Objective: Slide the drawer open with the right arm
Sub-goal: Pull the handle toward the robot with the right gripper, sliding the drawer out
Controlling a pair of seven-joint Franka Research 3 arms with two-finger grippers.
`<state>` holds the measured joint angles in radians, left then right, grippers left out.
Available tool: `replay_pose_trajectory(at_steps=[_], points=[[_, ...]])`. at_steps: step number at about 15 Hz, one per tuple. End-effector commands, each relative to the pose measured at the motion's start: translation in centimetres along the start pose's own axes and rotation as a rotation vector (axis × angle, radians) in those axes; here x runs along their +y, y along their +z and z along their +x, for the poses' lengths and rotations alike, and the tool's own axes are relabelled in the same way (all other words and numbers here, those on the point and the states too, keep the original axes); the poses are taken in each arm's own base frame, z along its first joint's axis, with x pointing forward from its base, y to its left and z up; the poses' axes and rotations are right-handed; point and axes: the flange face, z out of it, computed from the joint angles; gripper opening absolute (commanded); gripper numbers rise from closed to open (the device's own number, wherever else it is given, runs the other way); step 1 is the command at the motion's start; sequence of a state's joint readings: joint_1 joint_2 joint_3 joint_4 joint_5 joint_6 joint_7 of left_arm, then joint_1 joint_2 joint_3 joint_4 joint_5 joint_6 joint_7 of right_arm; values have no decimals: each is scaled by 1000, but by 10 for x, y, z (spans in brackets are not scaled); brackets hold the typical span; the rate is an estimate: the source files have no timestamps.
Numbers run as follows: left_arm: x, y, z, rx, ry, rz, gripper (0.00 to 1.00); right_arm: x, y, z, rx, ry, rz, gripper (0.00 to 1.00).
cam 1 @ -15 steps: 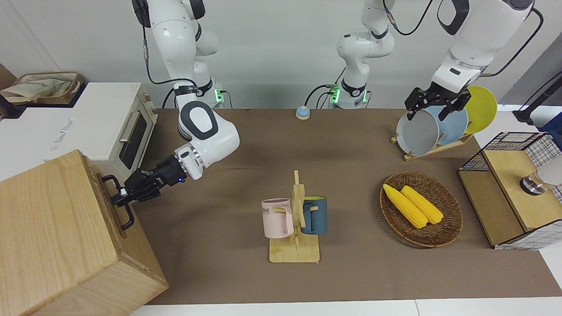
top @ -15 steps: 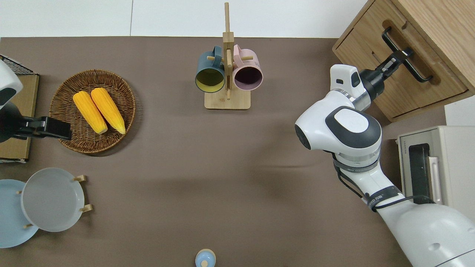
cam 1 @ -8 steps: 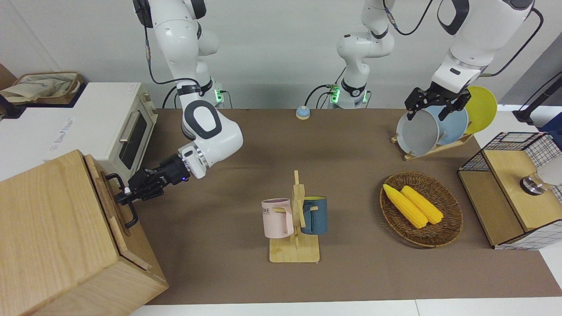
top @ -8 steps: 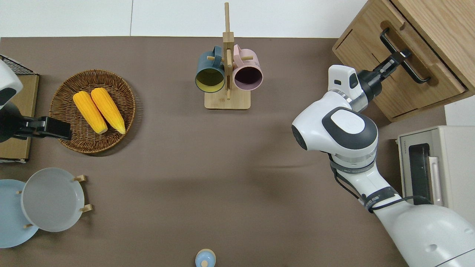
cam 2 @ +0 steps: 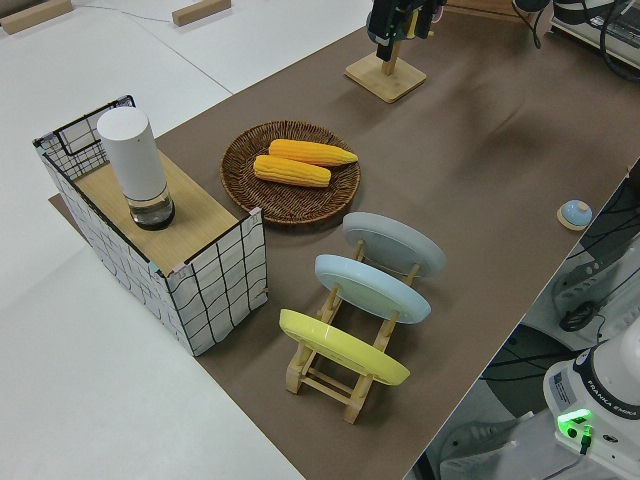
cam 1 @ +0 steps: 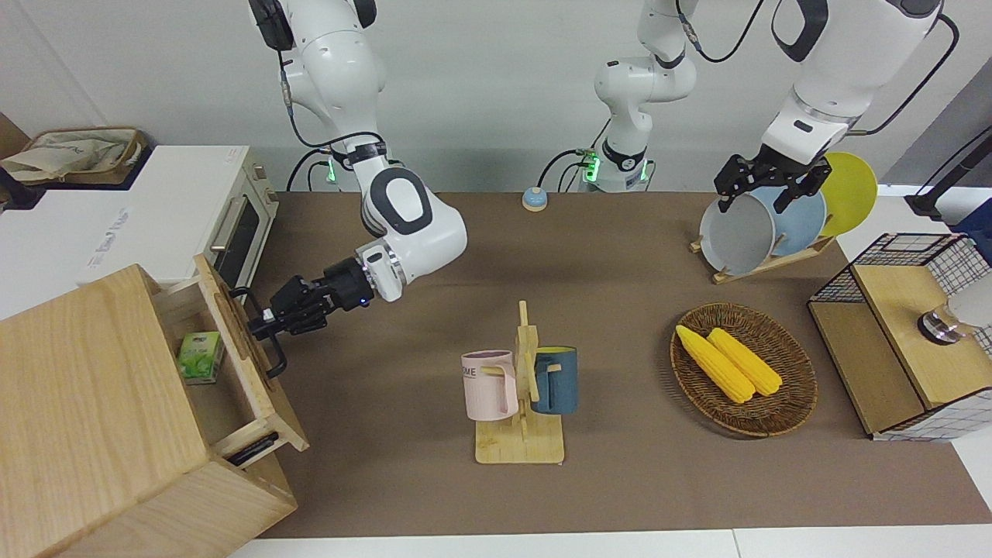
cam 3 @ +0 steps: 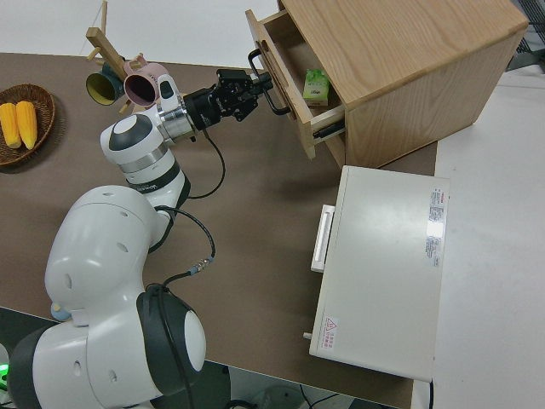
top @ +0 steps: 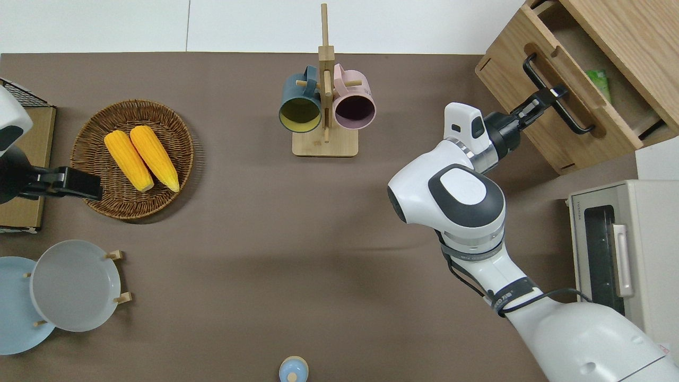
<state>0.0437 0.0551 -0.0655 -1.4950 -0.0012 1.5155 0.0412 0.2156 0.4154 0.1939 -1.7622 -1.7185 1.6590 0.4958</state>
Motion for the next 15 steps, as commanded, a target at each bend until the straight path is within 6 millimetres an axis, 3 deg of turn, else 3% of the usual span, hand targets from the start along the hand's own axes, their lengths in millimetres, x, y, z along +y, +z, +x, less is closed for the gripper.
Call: replay_pose_trajectory(at_steps=[1, 6, 12, 15], points=[[1, -5, -3, -6, -6, 18, 993, 9, -32, 3, -28, -24, -9, 0], [2, -6, -3, -4, -4, 18, 993, 18, -79, 5, -52, -16, -8, 0], [1, -6, -3, -4, -6, 18, 993, 40, -118, 12, -62, -39, -1, 0], [1, -6, -3, -4, -6, 18, 993, 39, -147, 16, -70, -47, -2, 0]])
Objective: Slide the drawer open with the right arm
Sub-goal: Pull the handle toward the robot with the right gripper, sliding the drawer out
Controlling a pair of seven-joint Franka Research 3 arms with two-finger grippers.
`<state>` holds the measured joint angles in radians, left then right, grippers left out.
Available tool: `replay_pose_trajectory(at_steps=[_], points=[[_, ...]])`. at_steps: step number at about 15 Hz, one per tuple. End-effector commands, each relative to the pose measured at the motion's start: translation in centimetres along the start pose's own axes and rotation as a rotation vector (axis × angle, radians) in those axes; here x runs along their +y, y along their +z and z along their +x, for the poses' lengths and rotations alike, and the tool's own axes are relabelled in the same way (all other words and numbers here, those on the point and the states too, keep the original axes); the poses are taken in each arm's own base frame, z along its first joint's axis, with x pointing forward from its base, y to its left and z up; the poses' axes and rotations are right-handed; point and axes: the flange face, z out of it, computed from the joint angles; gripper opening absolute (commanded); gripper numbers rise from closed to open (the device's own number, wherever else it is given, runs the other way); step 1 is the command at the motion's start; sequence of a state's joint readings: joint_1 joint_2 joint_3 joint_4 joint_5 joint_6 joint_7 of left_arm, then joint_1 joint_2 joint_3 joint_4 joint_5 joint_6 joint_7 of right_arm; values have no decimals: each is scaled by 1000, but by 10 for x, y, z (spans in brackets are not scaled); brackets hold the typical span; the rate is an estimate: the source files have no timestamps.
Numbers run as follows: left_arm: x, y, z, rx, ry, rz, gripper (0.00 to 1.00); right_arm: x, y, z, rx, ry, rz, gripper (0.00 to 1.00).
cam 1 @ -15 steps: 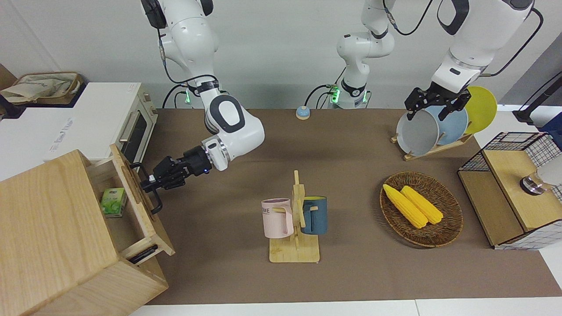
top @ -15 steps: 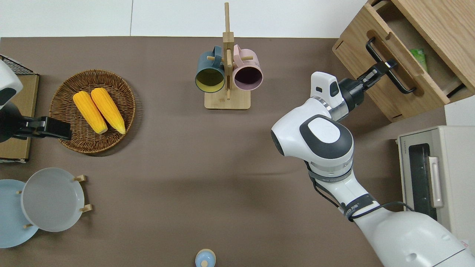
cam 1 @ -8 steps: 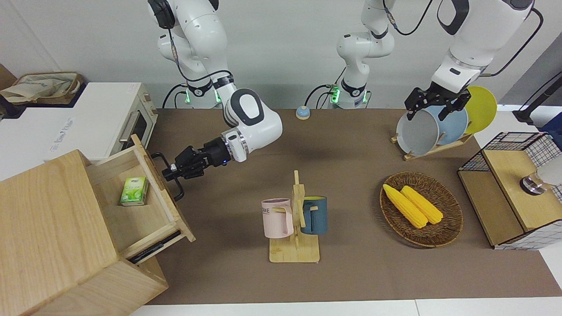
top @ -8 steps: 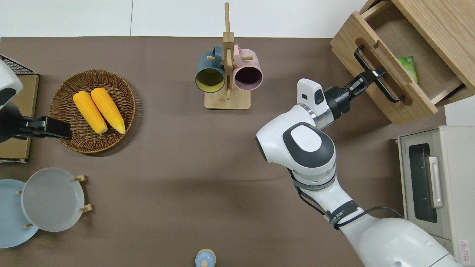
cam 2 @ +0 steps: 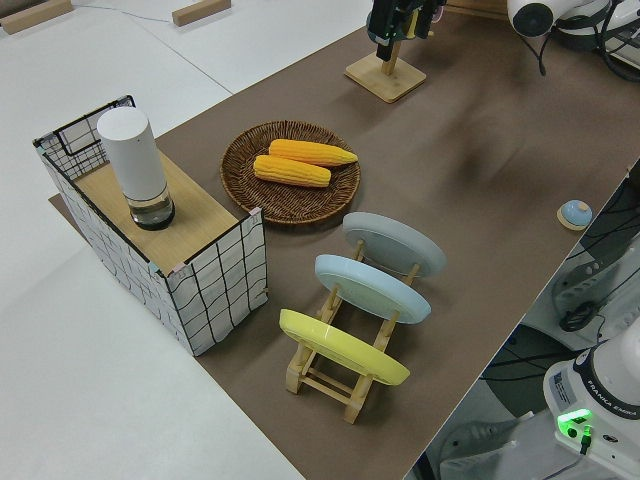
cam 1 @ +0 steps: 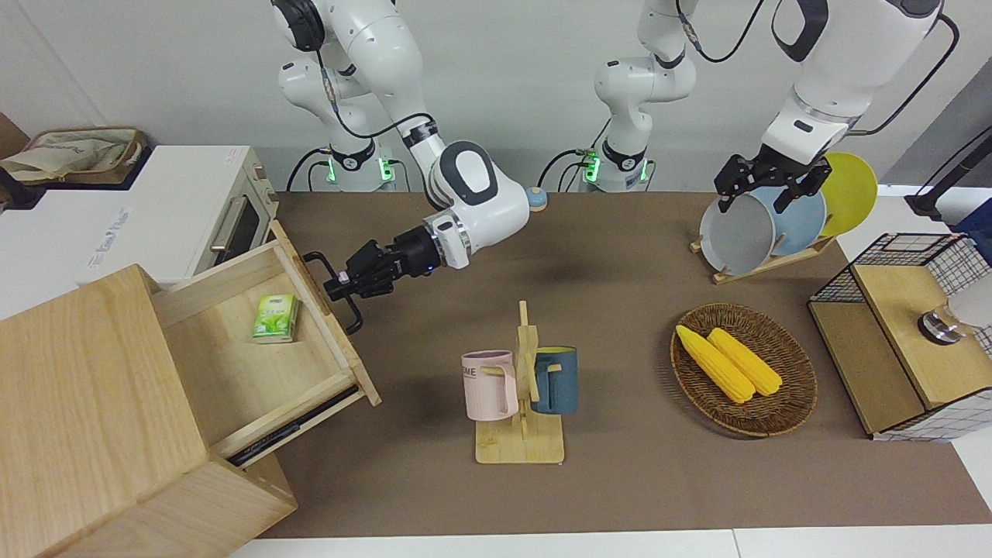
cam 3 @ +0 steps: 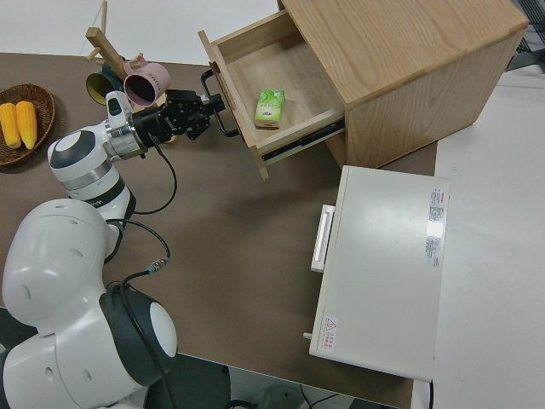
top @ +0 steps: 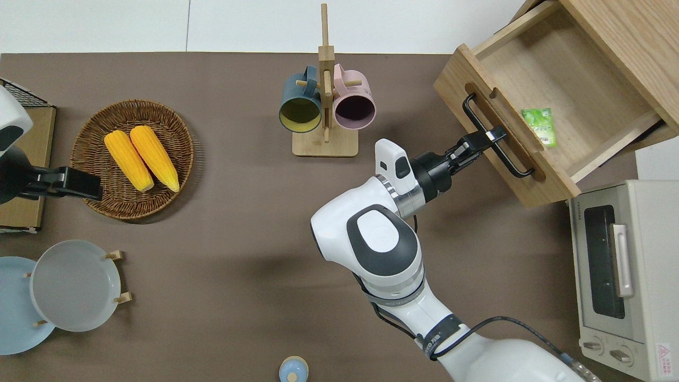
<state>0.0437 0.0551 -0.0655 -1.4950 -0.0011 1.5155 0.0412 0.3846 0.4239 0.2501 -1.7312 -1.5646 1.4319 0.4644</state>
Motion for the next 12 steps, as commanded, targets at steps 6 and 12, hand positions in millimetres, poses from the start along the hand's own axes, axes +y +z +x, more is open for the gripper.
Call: replay_pose_trajectory(at_steps=[6, 12], points=[[1, -5, -3, -6, -6, 18, 993, 22, -61, 6, -23, -54, -62, 0], [1, -5, -3, -6, -6, 18, 993, 21, -77, 5, -25, -64, -67, 0]])
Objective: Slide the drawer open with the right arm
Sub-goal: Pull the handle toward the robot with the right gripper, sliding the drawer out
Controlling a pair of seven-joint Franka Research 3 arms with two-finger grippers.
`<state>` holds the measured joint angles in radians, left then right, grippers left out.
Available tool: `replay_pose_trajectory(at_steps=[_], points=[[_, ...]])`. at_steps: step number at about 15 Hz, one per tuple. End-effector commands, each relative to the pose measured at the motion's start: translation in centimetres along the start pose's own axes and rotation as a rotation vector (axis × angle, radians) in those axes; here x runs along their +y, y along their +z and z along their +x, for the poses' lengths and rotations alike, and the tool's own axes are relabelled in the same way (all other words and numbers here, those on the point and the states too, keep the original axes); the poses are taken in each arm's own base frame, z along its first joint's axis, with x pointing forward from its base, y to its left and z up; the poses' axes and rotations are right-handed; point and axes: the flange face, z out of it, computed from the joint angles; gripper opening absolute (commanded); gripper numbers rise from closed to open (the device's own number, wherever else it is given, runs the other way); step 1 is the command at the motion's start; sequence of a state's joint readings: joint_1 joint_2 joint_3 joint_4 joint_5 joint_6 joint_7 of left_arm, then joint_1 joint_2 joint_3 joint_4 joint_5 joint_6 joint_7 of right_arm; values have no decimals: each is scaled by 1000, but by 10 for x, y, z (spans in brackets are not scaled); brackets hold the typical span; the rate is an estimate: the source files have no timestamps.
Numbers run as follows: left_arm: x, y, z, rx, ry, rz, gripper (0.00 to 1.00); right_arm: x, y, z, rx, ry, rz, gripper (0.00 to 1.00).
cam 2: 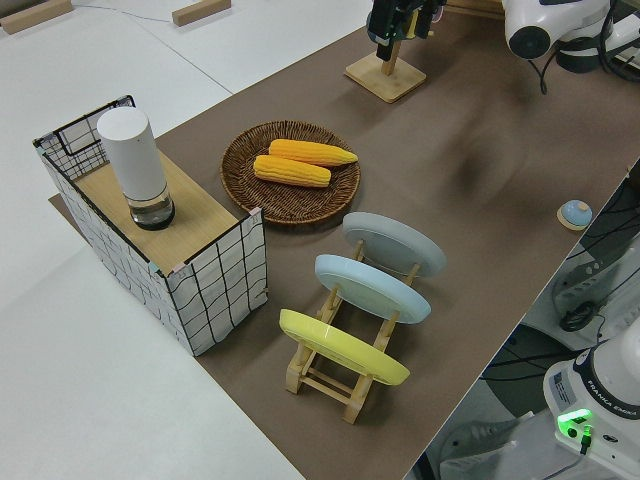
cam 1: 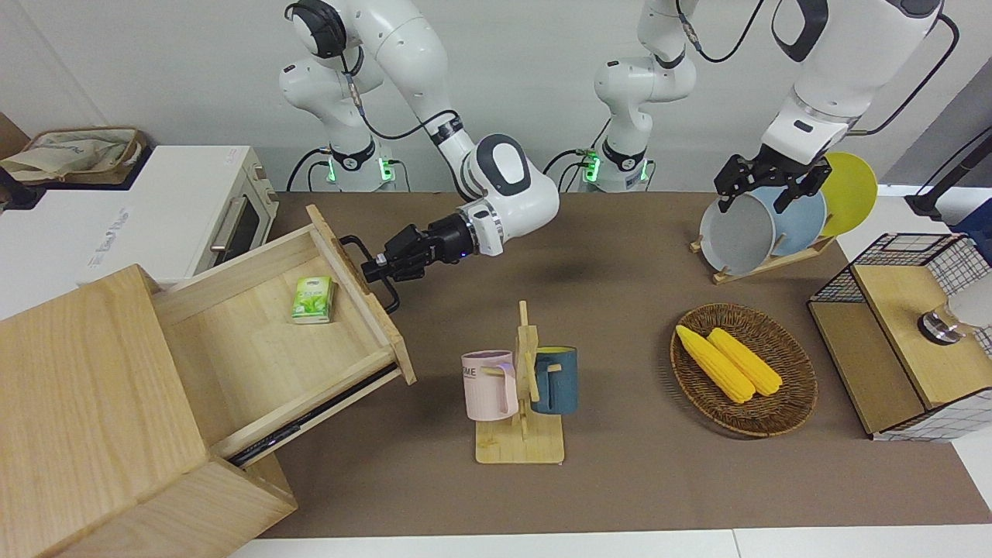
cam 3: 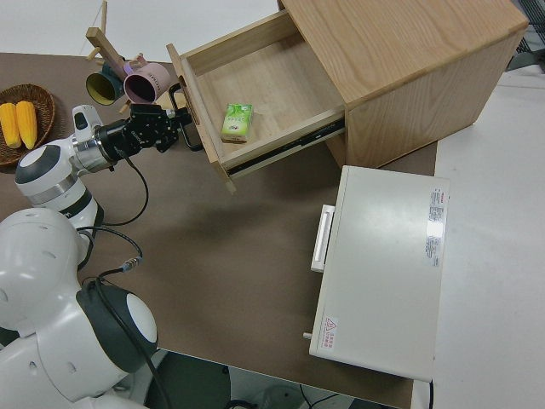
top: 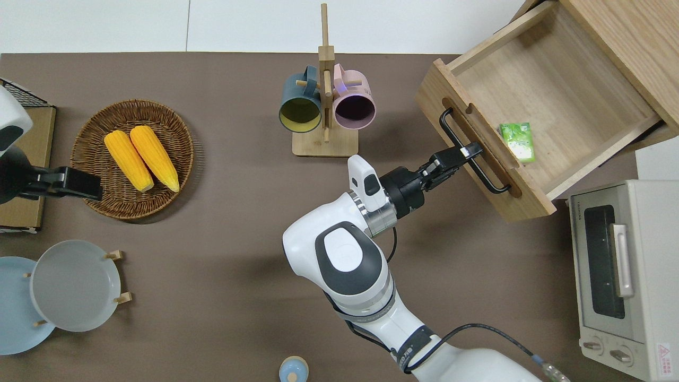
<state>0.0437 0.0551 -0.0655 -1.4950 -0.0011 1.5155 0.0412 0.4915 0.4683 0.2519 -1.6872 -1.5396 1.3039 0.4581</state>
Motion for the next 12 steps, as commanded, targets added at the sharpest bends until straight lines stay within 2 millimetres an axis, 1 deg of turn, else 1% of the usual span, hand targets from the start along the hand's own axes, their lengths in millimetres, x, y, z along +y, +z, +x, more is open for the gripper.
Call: replay_pose_trajectory(at_steps=[1, 6, 7, 8, 9, 10, 12], points=[[2, -5, -3, -6, -4, 18, 993, 28, -18, 4, -9, -50, -28, 0], [1, -4, -3, -7, -6, 18, 993, 26, -19, 6, -7, -51, -29, 2], [1, -6, -3, -4, -6, 18, 993, 25, -18, 7, -4, -50, -32, 184], [1, -5, -3, -6, -6, 18, 993, 22, -17, 8, -1, -52, -36, 449], [1, -4, -3, -7, -6, 18, 993, 22, -16, 9, -2, -51, -38, 673], [1, -5, -3, -6, -6, 18, 993, 22, -14, 9, -3, -44, -38, 991], [1, -6, -3, -4, -6, 18, 993, 23, -13, 9, -4, -38, -36, 985]])
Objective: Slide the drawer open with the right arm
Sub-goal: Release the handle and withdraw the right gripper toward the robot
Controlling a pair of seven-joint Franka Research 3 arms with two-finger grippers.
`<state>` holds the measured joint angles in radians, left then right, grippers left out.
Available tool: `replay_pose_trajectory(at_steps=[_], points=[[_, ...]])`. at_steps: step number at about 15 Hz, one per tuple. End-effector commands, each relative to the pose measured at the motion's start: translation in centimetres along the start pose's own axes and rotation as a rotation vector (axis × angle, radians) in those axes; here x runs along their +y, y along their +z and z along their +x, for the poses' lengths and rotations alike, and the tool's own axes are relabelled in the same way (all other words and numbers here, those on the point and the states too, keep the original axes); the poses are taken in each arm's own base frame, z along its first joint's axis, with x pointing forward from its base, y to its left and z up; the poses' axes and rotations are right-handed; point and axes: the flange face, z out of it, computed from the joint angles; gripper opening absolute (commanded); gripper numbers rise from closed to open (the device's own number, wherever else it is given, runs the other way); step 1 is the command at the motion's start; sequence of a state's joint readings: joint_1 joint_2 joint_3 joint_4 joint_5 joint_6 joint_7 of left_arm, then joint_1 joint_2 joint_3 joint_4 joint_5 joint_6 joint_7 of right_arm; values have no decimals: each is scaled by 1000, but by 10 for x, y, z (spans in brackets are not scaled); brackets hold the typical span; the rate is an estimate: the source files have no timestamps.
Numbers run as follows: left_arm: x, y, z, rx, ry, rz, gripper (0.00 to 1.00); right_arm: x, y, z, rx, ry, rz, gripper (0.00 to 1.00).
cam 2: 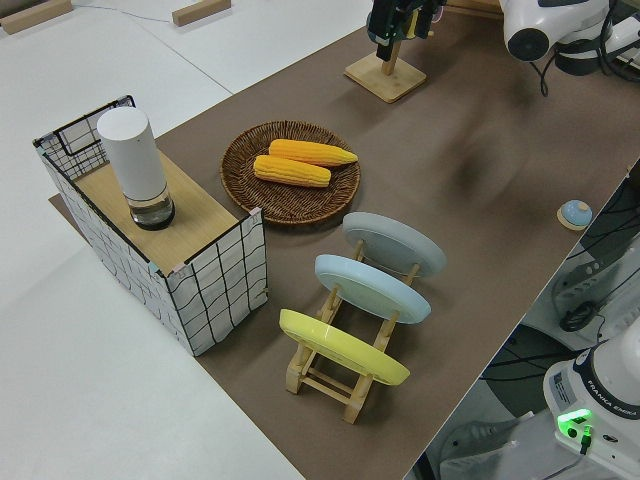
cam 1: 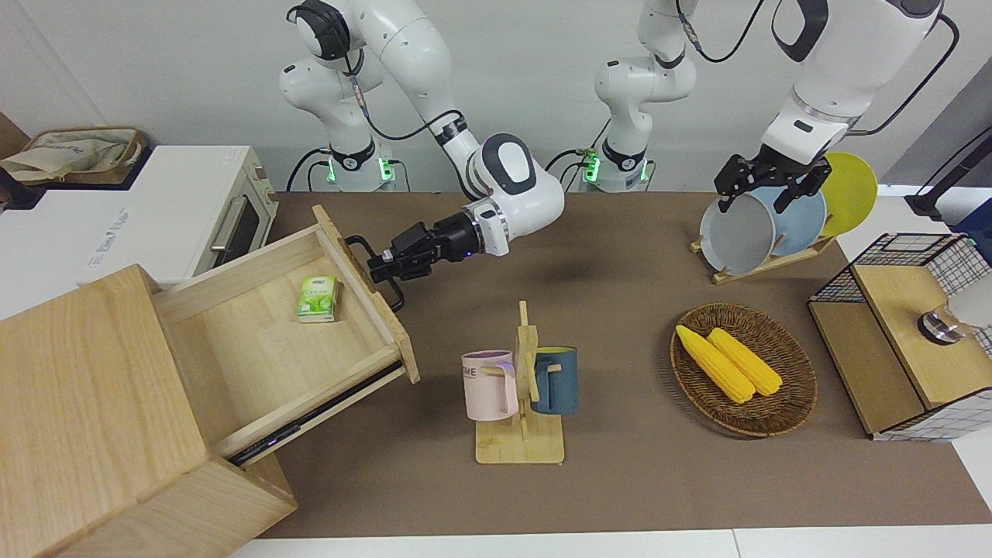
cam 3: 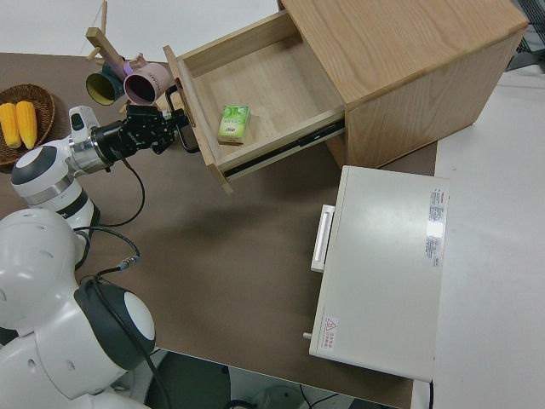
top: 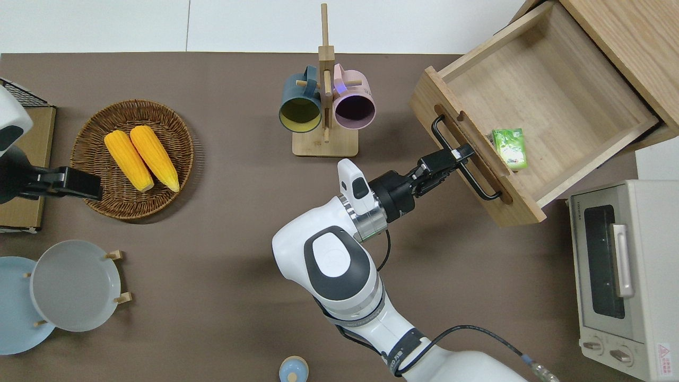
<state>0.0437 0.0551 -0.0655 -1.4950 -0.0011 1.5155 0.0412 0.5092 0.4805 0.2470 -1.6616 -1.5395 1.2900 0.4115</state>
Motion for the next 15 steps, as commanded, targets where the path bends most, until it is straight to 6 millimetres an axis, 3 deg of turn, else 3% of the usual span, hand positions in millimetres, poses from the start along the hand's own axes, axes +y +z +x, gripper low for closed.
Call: replay_pose_trajectory(at_steps=[1, 10, 15], points=[[1, -5, -3, -6, -6, 18, 993, 22, -6, 6, 0, 12, -30, 985], [1, -5, -3, -6, -6, 18, 993, 27, -13, 5, -28, 287, 82, 985], [1, -5, -3, -6, -6, 18, 993, 27, -14, 5, -29, 303, 86, 985]])
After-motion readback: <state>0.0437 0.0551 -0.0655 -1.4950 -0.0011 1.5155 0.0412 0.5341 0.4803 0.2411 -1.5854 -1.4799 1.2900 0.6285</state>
